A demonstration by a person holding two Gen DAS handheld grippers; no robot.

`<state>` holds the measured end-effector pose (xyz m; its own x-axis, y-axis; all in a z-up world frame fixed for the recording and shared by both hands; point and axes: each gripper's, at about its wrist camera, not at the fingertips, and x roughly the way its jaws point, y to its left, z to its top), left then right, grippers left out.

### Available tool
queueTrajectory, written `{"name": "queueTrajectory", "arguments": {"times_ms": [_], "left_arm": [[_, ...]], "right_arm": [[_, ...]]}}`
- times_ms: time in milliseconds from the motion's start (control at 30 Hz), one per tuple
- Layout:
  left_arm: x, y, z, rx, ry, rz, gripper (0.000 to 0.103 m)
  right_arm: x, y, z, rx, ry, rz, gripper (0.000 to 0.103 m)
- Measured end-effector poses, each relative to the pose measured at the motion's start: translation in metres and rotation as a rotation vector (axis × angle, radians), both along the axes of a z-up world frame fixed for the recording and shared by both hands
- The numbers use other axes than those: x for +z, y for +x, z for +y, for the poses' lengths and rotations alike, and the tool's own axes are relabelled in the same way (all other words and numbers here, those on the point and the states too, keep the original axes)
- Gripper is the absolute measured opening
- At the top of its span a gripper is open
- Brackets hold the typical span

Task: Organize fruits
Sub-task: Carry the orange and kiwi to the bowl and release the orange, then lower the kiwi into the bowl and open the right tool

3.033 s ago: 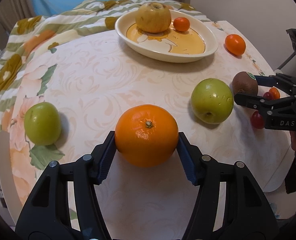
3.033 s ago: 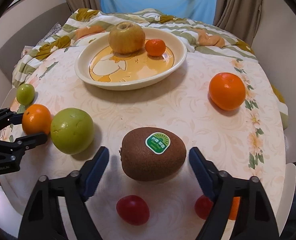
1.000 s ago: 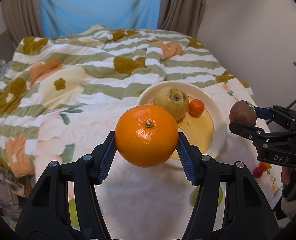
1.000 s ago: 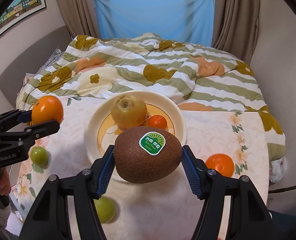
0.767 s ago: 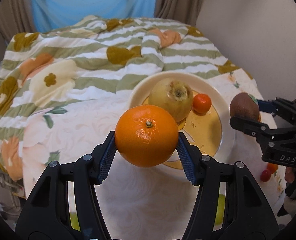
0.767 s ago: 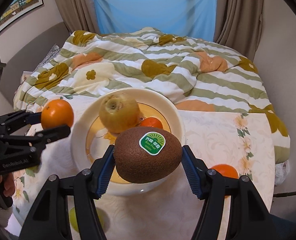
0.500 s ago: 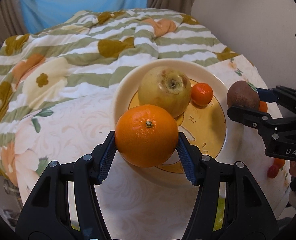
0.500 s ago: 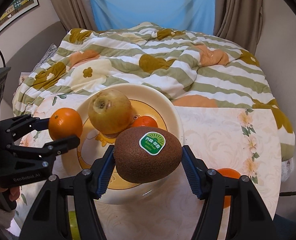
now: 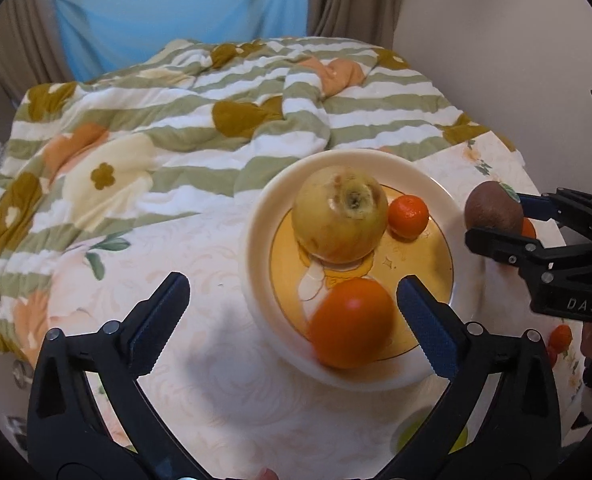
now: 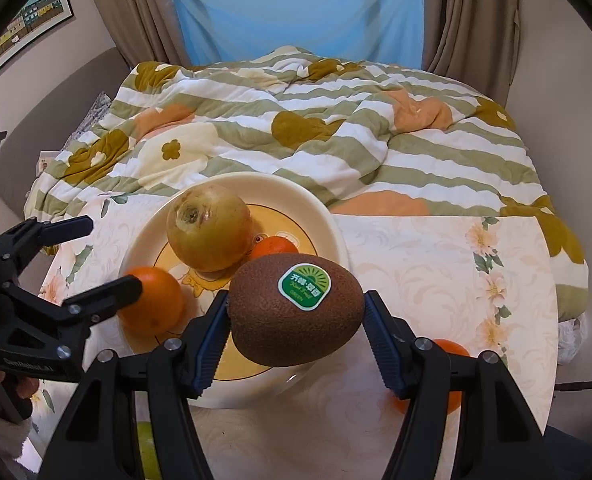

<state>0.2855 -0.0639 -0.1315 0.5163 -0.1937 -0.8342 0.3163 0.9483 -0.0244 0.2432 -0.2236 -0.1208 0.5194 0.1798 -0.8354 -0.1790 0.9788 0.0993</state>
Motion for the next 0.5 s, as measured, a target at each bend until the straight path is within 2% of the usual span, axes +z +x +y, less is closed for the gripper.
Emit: {"name": "queueTrajectory", "arguments": {"times_ms": [267, 500], "left_arm": [[0.02, -0.016, 0.028, 0.086, -0.016, -0.016, 0.103], [0.027, -0.031, 0.048, 0.147, -0.014, -0.012, 0.103]], "right_arm": [[0.005, -0.002, 0.001, 0.02, 0.012, -0.004, 0.061], [-0.004, 0.002, 0.016, 0.068, 0.037, 0.015, 0.061]]}}
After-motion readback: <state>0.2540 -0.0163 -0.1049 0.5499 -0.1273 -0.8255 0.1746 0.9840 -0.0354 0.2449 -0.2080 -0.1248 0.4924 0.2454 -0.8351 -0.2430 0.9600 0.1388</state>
